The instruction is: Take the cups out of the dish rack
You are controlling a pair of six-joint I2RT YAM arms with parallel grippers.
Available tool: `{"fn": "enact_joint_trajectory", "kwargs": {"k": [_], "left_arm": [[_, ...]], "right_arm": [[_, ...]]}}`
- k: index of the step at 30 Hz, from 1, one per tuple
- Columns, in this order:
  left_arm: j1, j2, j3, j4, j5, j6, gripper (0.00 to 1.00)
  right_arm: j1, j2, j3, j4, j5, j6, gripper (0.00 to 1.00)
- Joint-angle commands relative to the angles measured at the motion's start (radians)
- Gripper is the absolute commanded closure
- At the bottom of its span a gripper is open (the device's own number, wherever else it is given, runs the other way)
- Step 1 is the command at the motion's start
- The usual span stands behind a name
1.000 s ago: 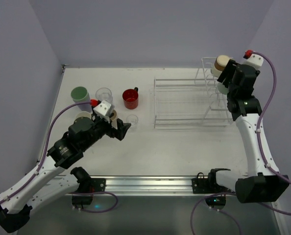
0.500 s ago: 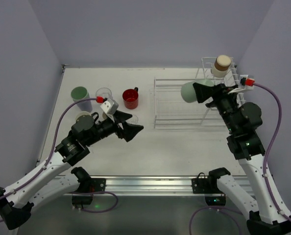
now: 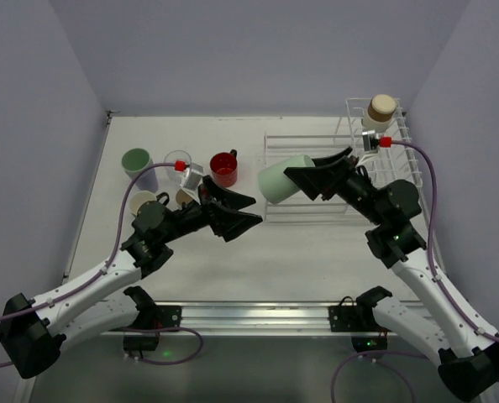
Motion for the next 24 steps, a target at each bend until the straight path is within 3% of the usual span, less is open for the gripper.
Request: {"fn": "enact_joint_trajectory", "kwargs": {"k": [1, 7, 13, 16, 17, 18, 19, 21, 22, 24], "left_arm": [[-0.006, 0.013, -0.023, 0.211, 0.01, -0.091, 0.19], [-0.016, 0.038, -0.02, 0.314, 0.017, -0.147, 0.25], [-0.027, 0.059, -0.009, 0.337, -0.044, -0.145, 0.37], [-0.027, 0.04, -0.023, 0.357, -0.128, -0.147, 0.57], [-0.027, 0.032, -0.026, 0.357, -0.154, -0.144, 0.71], [-0.026, 0.02, -0.032, 0.35, -0.176, -0.138, 0.8], [-0.027, -0.002, -0.029, 0.332, -0.214, -0.13, 0.98], [-0.027, -0.036, -0.008, 0.19, -0.257, -0.06, 1.0], [-0.026, -0.069, 0.036, 0.116, -0.305, -0.03, 1.0], [-0.027, -0.103, 0.102, -0.157, -0.363, 0.08, 1.0]], "right_arm": [[0.028, 0.008, -0.029, 0.148, -0.07, 0.073, 0.74], [0.091, 0.021, -0.066, 0.188, -0.038, 0.096, 0.74], [0.195, 0.063, -0.116, 0.265, 0.012, 0.119, 0.73], [0.229, 0.078, -0.139, 0.309, 0.037, 0.122, 0.7], [0.232, 0.08, -0.146, 0.317, 0.045, 0.127, 0.69], [0.237, 0.081, -0.152, 0.319, 0.054, 0.125, 0.65], [0.238, 0.083, -0.153, 0.316, 0.054, 0.121, 0.59], [0.237, 0.074, -0.149, 0.274, 0.063, 0.092, 0.42], [0.238, 0.064, -0.141, 0.241, 0.071, 0.073, 0.23], [0.238, 0.028, -0.114, 0.103, 0.095, 0.004, 0.07]]}}
